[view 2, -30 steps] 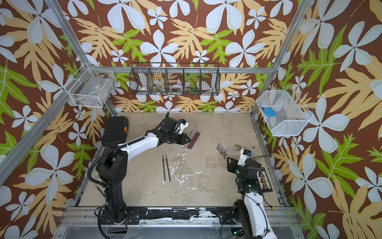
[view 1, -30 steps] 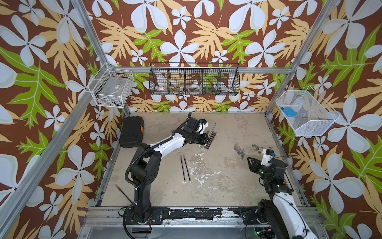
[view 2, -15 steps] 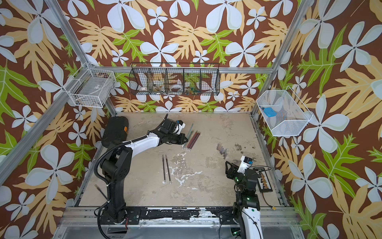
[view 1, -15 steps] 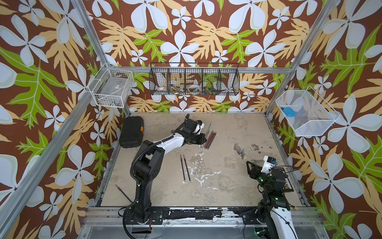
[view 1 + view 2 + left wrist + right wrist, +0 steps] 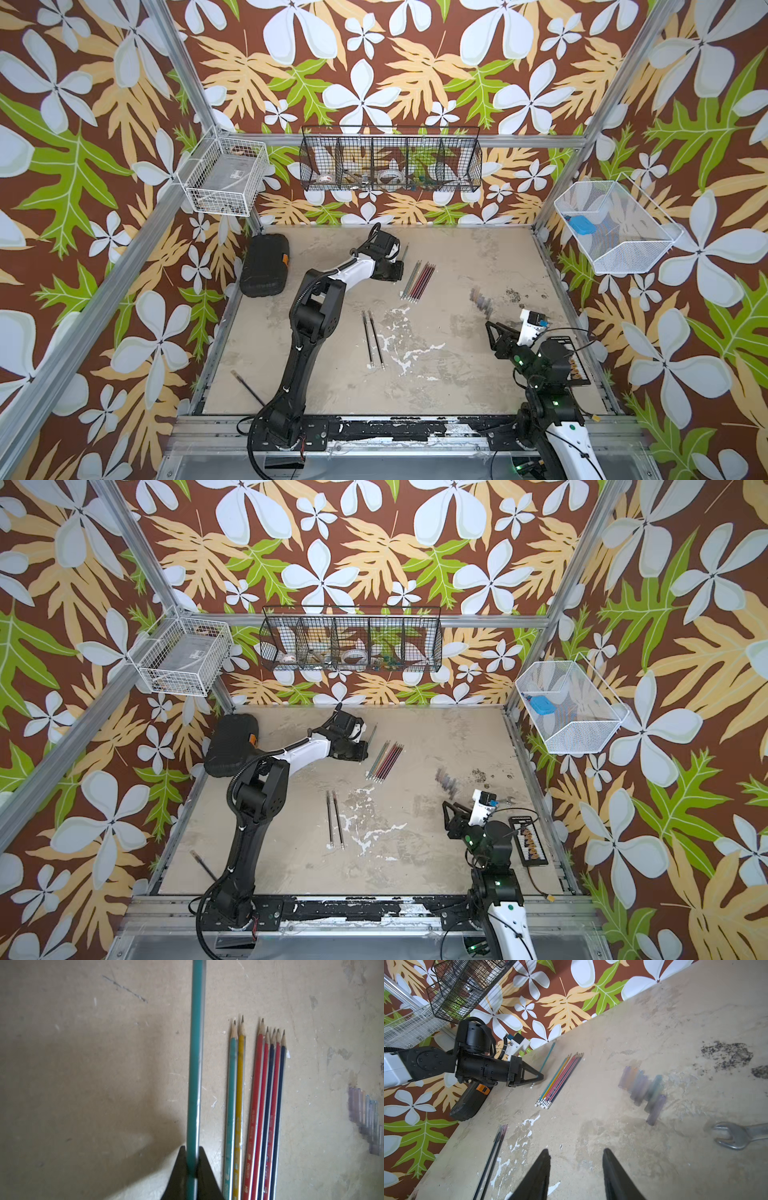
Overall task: Remove the protective cover of the pencils
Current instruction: Place the pencil at the center of the board, then adjust the pencil at the center of the board.
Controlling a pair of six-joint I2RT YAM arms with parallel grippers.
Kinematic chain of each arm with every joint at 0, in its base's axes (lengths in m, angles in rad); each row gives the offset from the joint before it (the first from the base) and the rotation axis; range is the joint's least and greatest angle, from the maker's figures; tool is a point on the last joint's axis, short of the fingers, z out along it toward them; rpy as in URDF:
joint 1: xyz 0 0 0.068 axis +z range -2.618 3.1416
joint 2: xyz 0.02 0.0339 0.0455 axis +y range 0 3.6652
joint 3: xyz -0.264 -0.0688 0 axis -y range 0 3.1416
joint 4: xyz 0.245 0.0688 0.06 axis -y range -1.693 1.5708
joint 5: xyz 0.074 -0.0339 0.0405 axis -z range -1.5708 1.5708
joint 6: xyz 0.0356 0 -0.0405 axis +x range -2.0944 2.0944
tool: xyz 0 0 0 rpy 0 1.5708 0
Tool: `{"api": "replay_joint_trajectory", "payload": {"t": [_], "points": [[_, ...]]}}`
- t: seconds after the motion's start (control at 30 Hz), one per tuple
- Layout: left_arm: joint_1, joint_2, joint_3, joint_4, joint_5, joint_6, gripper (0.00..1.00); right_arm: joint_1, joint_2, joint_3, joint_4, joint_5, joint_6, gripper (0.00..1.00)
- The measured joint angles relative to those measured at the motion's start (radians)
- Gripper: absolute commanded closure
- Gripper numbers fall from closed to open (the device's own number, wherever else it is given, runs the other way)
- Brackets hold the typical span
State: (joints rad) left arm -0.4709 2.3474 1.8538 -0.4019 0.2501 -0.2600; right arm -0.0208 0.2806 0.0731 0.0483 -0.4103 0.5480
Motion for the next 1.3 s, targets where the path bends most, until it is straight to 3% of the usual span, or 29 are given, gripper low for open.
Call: {"api": "replay_joint_trajectory", "payload": {"t": [0.33, 0.5, 0.67, 0.93, 1.1, 1.3], "points": [[-0.02, 0.009, 0.001, -0.035, 0.021, -0.004, 0.87, 0.008, 0.029, 0.0, -0.025, 0.039, -0.003, 0.56], [-0.057, -0.007, -0.031, -0.015, 0.033, -0.008, 0.75, 0.008, -0.012, 0.0, -0.033, 0.043, -0.003, 0.55], [-0.064, -0.042, -0.093, 0.019, 0.047, -0.023, 0.71, 0.008, -0.047, -0.002, -0.035, 0.044, -0.002, 0.55], [-0.061, -0.111, -0.153, 0.014, 0.048, -0.034, 0.72, 0.008, -0.03, -0.002, -0.035, 0.042, -0.002, 0.55], [-0.06, -0.229, -0.192, 0.021, 0.056, -0.034, 0.71, 0.011, 0.005, -0.002, -0.035, 0.043, -0.002, 0.55], [-0.05, -0.459, -0.369, 0.078, 0.096, -0.034, 0.73, 0.021, 0.046, 0.004, -0.034, 0.051, -0.002, 0.54]]}}
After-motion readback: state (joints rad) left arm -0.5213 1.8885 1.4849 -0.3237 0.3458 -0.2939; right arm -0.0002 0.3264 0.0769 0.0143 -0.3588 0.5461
